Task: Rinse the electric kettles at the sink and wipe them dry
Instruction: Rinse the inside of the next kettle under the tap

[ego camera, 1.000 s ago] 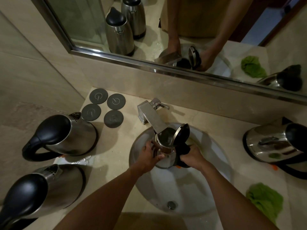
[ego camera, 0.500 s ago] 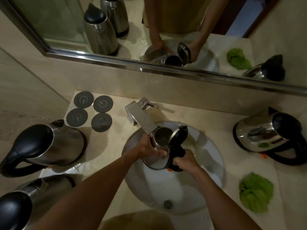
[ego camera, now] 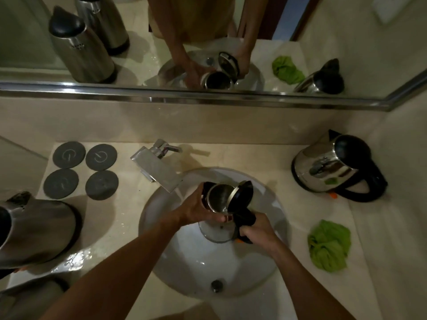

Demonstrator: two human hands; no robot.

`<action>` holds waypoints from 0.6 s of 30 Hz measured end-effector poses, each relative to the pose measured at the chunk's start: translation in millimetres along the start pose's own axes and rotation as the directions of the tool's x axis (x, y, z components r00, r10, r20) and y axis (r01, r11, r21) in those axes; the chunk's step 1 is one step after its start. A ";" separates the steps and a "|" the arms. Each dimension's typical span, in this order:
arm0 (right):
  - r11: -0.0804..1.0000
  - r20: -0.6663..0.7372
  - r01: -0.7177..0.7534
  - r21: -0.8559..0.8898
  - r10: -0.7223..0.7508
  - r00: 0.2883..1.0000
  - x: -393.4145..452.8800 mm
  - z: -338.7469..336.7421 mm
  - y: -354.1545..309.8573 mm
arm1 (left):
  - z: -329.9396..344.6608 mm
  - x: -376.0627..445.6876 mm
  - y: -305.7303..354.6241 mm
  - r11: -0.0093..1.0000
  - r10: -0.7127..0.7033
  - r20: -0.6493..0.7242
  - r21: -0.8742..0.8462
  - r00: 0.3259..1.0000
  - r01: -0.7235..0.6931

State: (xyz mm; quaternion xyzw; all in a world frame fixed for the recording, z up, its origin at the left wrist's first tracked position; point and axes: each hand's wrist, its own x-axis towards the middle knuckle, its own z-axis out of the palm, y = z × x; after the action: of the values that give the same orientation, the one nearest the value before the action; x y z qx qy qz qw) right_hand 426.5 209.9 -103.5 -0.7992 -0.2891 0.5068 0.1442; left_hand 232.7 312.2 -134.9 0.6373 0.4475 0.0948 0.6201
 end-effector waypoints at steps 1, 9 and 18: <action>1.000 -0.005 0.001 0.001 -0.001 1.000 -1.3 -4.0 3.8 | 5.4 0.4 1.3 1.000 0.004 -0.004 0.002 1.000 -0.004; 0.996 -0.045 0.056 0.076 -0.052 0.998 -20.4 -35.2 19.6 | 30.1 -3.3 31.1 0.998 0.060 -0.027 -0.016 0.998 -0.061; 0.951 -0.165 0.246 0.190 -0.216 0.962 -40.9 -101.3 -19.9 | 17.5 15.7 123.0 0.969 0.242 -0.086 0.066 0.966 -0.237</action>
State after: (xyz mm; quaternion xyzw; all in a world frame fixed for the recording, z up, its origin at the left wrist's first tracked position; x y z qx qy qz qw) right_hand 497.7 207.1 -18.3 -0.7743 -0.3150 0.4558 0.3059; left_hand 309.3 331.5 -37.8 0.6983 0.3982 0.1865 0.5648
